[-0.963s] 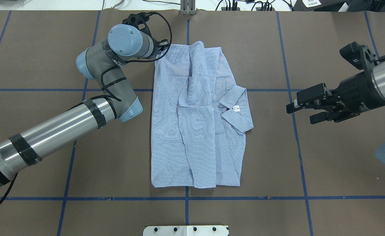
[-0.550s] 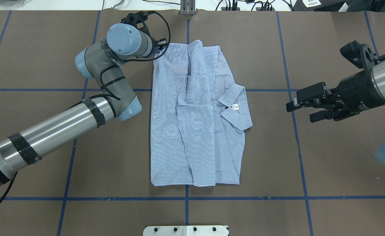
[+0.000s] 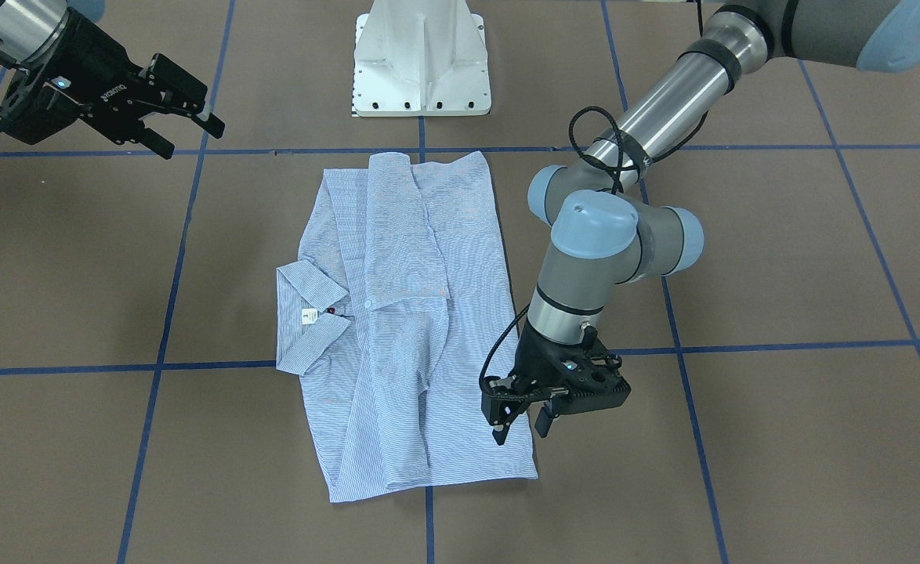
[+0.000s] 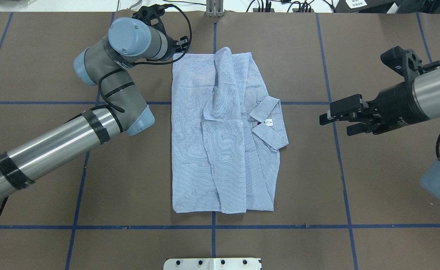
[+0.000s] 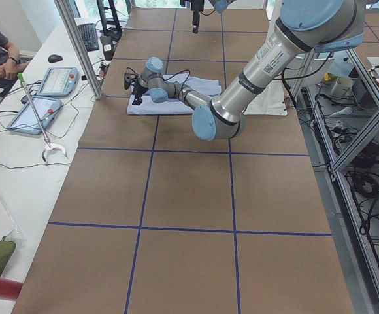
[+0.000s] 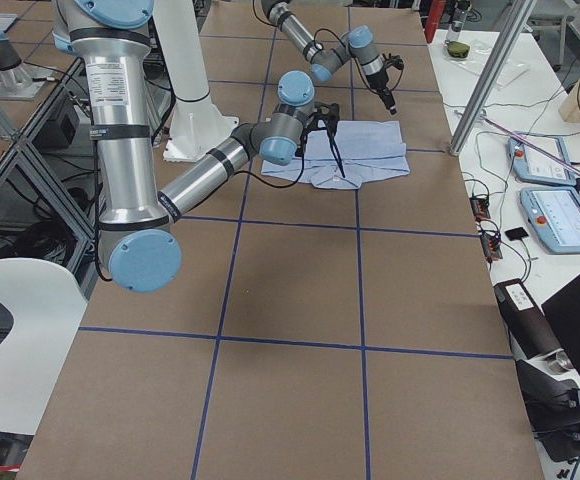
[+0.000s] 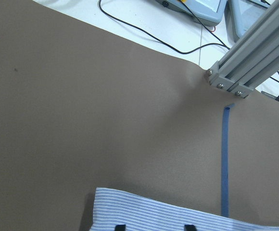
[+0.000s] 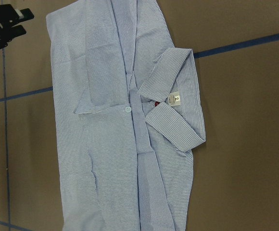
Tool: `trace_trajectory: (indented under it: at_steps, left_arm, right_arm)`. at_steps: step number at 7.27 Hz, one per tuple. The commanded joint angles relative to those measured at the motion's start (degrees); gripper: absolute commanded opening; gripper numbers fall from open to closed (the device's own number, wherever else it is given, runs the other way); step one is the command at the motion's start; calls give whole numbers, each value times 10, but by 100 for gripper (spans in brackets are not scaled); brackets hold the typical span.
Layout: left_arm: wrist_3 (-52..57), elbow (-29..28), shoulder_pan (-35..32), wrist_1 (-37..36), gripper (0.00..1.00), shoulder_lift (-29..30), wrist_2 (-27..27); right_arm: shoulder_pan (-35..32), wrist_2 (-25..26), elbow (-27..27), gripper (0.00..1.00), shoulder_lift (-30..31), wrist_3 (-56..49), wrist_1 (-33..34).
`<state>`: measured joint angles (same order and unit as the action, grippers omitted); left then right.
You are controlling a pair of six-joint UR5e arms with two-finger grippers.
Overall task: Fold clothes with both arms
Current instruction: 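Open the left gripper and withdraw it while the right gripper approaches the shirt, then reach the right gripper over the shirt to its middle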
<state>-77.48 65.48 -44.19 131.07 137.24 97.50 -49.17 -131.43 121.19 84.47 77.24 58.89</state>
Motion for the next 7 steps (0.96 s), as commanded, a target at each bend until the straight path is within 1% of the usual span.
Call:
trace_trajectory:
  at_steps: [1,2,3,4,5,6,7]
  left_arm:
    - [70,172,-20,-83,100,-110,44]
    - [108,262,-24,-160,100,-151,45]
    - [134,339,-27,-220,100,-184,45]
    - [145,391,-28,-238,100,-224,45]
    - [159,418,-30,-239,100,-254,46]
    - [172,438,-31,-239,100,-281,56]
    - [197,470,-30,-235,100,-323,70]
  right_arm:
    - [63,89,-10,100,-23,-23,33]
    - [86,125,-14,100,-70,-36,102]
    - [126,179,-29,100,-146,-37,190]
    - [160,239,-61,100,-221,-38,272]
    - [172,267,-97,100,-263,-49,308]
    - [173,274,-141,100,-294,-82,322]
    - [174,290,-218,100,-347,-103,324]
